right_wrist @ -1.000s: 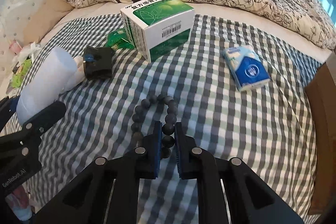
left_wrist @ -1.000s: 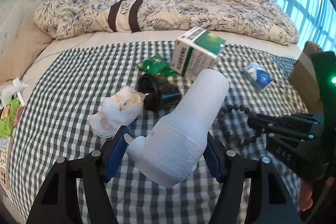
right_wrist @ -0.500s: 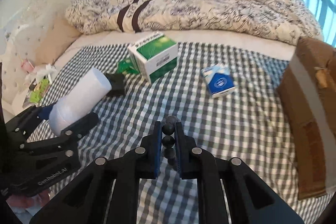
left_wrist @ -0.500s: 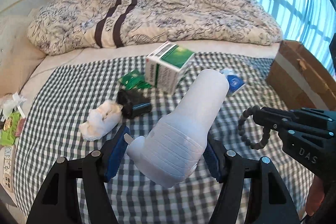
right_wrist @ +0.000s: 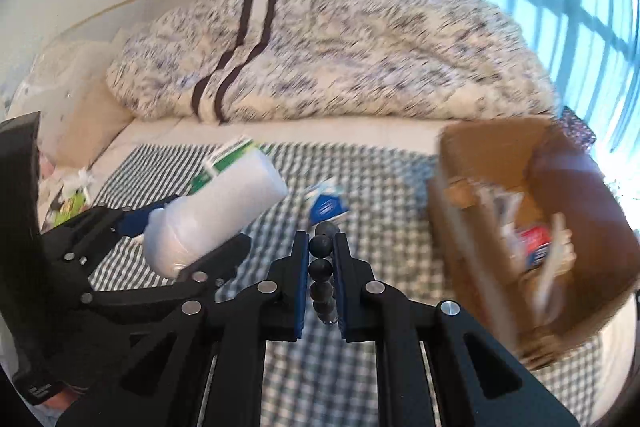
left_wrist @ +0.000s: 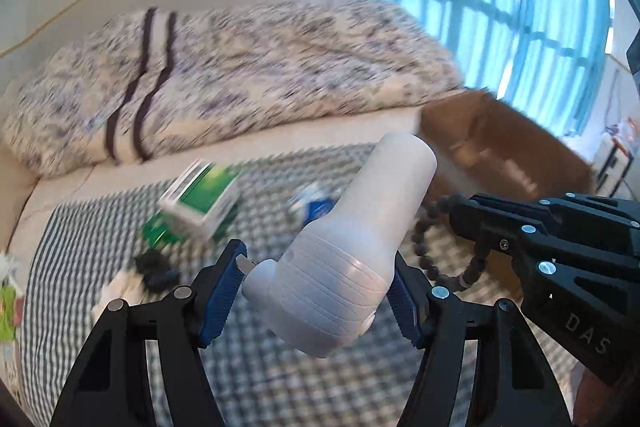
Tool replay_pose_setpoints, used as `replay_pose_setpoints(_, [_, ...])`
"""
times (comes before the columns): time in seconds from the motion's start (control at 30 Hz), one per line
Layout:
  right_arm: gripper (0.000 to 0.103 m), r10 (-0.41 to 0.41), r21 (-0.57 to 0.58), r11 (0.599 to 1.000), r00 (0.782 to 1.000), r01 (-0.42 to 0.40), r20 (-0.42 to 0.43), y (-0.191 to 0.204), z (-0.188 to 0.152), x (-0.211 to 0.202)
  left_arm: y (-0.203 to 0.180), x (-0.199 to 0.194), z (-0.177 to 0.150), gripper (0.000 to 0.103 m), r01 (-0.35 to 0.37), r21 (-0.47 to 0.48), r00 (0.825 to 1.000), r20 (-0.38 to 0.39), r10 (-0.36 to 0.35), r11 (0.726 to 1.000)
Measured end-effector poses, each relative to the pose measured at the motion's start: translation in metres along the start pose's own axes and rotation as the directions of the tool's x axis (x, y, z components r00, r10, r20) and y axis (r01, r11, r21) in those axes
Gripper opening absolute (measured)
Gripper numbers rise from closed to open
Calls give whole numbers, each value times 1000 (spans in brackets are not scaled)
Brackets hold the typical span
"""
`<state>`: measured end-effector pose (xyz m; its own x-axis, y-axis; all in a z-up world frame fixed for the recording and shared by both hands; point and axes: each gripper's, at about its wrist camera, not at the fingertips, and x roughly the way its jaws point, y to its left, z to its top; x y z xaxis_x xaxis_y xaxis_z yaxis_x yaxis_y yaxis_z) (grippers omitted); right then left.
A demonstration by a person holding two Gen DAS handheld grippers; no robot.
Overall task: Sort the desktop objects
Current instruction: 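Carry the bottle and bracelet over the box and open both tools, then withdraw both tools from the box back over the bed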
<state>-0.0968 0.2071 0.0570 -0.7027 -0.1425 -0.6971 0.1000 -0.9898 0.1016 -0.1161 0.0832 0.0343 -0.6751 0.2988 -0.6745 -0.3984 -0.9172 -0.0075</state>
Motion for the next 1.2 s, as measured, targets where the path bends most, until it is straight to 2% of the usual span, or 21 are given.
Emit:
replay_pose_setpoints(0.17, [11,-84,40,996,995,82,55,-53,23,-34,-59,3,46,69,65,67,997,41,-68,996])
replay_pose_setpoints(0.23, [11,-121,59,991,991,118,60,-78,29,-43,-85,11,63,69,114,82,992,42,-118,990])
replay_pose_setpoints(0.33, [11,-178,85,981,983,173,50,-113,33,-46,-117,30,80,69,151,98,988,27,-155,984])
replay_pose_setpoints(0.47, [11,-236,119,965,972,234,7,-156,29,-37,-155,64,86,69,207,102,978,-27,-205,973])
replay_pose_setpoints(0.67, [11,-263,148,952,963,268,-57,-193,13,-17,-188,97,73,71,189,147,980,-84,-178,971])
replay_pose_setpoints(0.7, [15,-277,146,948,959,284,-66,-197,11,-14,-190,101,71,77,186,154,981,-90,-174,970])
replay_pose_setpoints(0.77, [51,-331,161,926,939,341,-91,-204,8,-10,-192,107,67,93,156,170,985,-93,-142,973])
replay_pose_setpoints(0.8, [82,-348,177,916,933,359,-93,-206,5,-13,-191,108,66,99,133,174,989,-87,-119,976])
replay_pose_setpoints(0.83, [88,-356,194,911,931,364,-77,-209,4,-16,-188,108,65,101,118,170,991,-81,-105,978])
replay_pose_setpoints(0.97, [88,-344,213,913,937,348,-59,-207,1,-26,-174,101,68,103,112,120,992,-79,-103,986])
replay_pose_setpoints(1.2, [88,-291,222,933,957,284,-4,-175,-4,-43,-125,73,53,103,30,48,998,-64,-27,998])
